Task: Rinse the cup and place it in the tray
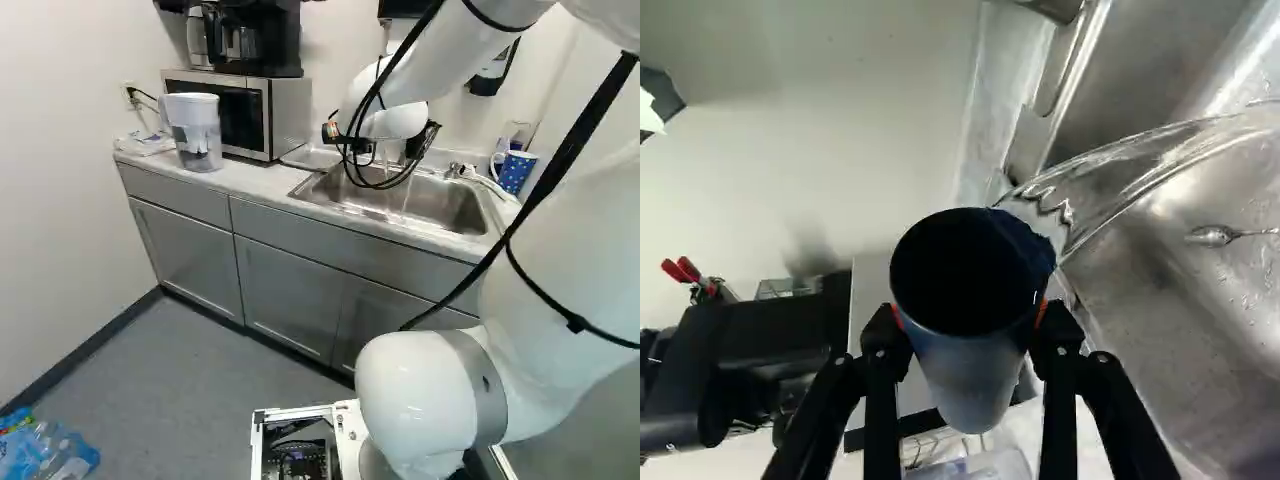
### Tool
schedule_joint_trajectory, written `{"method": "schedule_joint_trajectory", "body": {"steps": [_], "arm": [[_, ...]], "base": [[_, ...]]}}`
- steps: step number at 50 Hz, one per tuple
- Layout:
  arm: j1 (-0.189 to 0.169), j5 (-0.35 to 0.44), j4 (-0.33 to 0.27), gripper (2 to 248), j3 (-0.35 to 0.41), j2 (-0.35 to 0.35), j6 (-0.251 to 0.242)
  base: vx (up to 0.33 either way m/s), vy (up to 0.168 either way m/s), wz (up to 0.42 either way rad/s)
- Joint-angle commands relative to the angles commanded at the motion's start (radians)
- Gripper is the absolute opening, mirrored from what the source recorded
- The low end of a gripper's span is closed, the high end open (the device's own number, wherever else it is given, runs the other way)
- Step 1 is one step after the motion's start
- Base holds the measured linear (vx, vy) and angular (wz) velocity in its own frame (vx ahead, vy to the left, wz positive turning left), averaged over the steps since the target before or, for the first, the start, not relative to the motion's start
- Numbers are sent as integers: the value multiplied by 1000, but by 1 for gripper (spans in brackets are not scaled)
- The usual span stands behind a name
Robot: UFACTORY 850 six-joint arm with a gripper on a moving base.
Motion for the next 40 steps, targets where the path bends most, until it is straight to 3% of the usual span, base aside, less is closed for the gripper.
{"method": "schedule_joint_trajectory", "body": {"steps": [40], "arm": [[0,0,0,126,0,0,420]], "base": [[0,0,0]]}}
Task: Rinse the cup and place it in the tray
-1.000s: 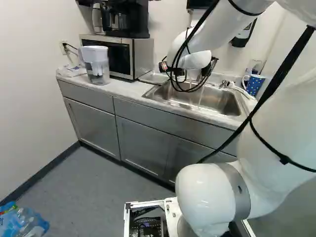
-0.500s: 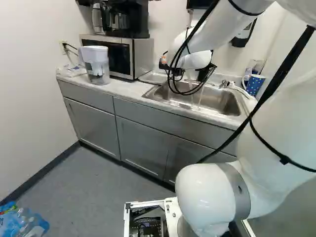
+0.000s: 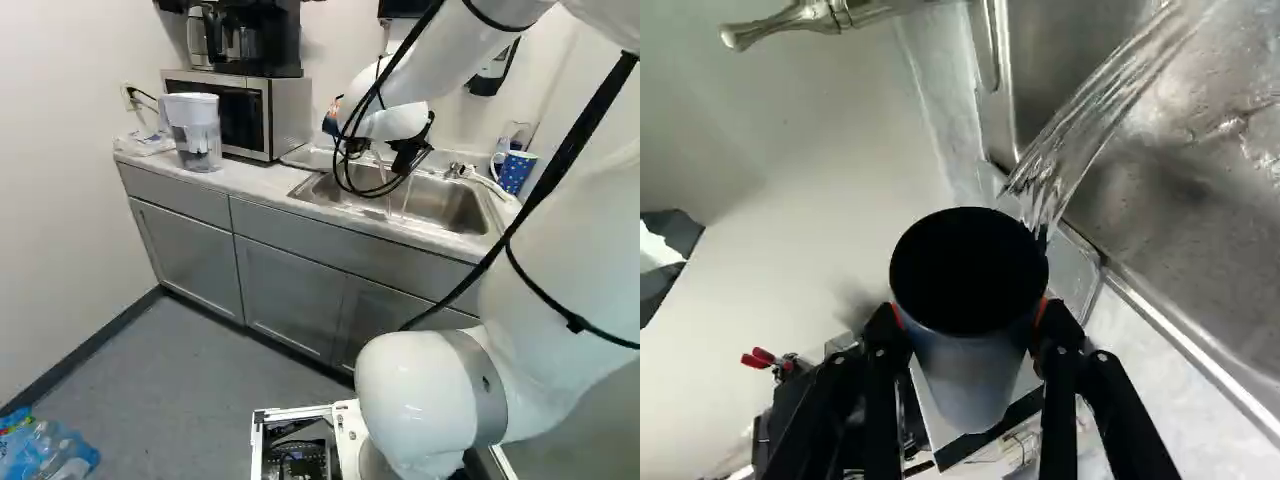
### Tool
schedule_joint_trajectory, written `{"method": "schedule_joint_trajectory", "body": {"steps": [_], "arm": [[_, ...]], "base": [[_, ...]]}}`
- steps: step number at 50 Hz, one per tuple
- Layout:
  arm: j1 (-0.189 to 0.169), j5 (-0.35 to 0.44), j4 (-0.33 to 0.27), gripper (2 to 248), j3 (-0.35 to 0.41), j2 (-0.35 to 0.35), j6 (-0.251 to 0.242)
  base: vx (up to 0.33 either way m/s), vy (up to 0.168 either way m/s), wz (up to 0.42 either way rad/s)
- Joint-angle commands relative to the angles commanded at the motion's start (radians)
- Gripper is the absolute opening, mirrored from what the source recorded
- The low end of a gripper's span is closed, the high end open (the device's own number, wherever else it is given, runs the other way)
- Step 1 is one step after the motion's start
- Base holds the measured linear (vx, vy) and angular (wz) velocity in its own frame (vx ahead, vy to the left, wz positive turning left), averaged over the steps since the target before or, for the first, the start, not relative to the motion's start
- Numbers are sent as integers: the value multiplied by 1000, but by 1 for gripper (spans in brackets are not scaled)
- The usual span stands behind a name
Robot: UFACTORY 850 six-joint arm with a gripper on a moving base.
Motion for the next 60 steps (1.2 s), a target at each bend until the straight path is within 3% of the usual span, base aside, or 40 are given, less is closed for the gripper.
{"method": "schedule_joint_trajectory", "body": {"steps": [14,60], "arm": [[0,0,0,126,0,0,147],[0,0,0,126,0,0,147]], "base": [[0,0,0],[0,0,0]]}}
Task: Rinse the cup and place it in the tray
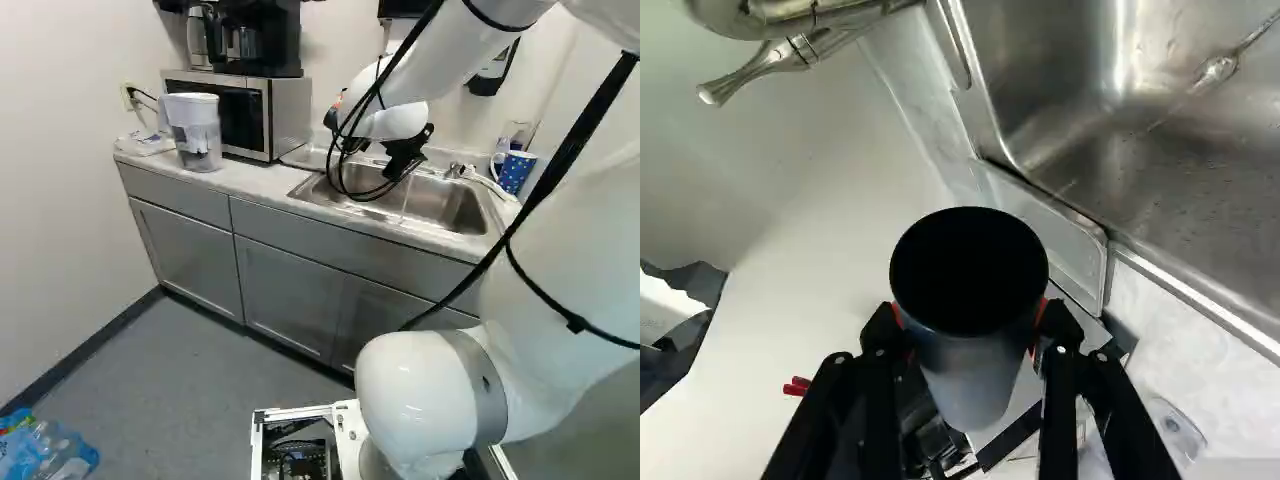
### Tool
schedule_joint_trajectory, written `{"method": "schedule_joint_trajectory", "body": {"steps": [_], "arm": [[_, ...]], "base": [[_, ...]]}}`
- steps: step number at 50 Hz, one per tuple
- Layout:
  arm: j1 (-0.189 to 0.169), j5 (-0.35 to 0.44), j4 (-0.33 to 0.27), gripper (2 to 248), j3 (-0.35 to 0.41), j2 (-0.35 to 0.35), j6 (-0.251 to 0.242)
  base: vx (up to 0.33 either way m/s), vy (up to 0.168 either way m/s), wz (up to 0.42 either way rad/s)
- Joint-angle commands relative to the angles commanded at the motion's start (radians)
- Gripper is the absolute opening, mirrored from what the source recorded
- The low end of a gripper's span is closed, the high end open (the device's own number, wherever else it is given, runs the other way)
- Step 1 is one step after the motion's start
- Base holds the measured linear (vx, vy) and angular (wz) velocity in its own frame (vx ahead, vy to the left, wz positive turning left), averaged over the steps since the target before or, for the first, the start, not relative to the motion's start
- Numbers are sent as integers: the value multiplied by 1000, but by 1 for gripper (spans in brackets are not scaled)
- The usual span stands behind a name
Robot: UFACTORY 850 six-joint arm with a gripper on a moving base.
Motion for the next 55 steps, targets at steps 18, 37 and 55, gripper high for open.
{"method": "schedule_joint_trajectory", "body": {"steps": [18,37,55], "arm": [[0,0,0,126,0,0,-148],[0,0,0,126,0,0,-347],[0,0,0,126,0,0,-536]], "base": [[0,0,0],[0,0,0],[0,0,0]]}}
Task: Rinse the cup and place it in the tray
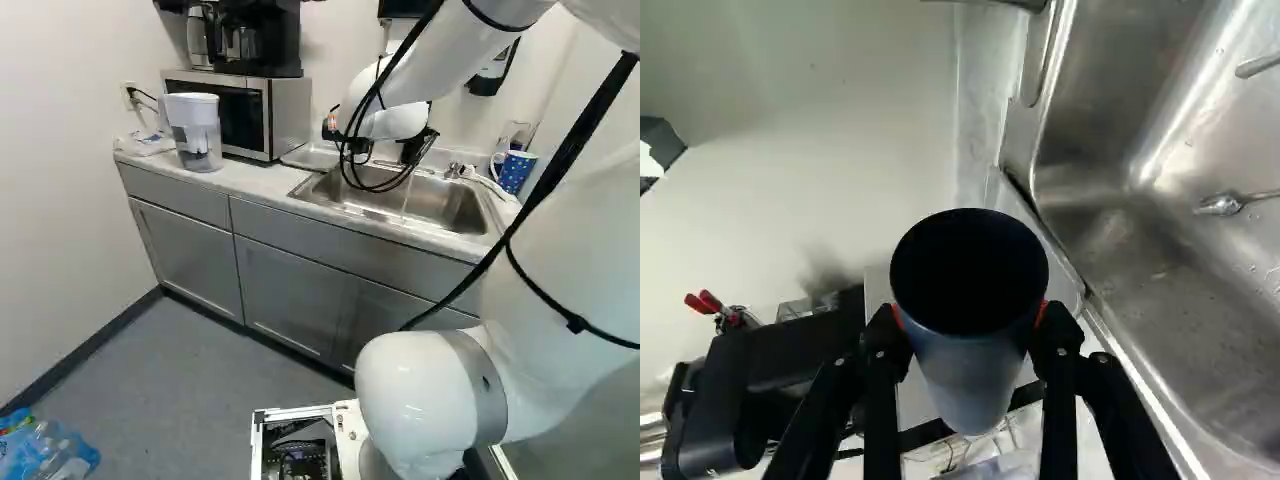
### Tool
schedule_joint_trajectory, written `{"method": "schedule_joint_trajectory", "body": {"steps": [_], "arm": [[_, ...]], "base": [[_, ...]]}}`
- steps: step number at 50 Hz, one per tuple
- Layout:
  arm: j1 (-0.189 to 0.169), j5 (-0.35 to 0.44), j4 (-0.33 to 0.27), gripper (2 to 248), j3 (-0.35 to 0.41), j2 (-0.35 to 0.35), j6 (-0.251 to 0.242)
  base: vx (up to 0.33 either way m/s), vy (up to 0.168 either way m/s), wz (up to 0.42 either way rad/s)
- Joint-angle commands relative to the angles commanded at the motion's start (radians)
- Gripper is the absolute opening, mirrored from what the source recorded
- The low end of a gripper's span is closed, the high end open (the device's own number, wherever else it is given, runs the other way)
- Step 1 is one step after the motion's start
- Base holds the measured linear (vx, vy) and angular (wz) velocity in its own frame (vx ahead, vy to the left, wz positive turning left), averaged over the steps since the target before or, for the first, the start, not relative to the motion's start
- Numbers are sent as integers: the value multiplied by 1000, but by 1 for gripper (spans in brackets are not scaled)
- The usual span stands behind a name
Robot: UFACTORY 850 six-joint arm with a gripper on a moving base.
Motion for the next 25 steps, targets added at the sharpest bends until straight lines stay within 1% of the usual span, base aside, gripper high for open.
{"method": "schedule_joint_trajectory", "body": {"steps": [25], "arm": [[0,0,0,126,0,0,-263]], "base": [[0,0,0]]}}
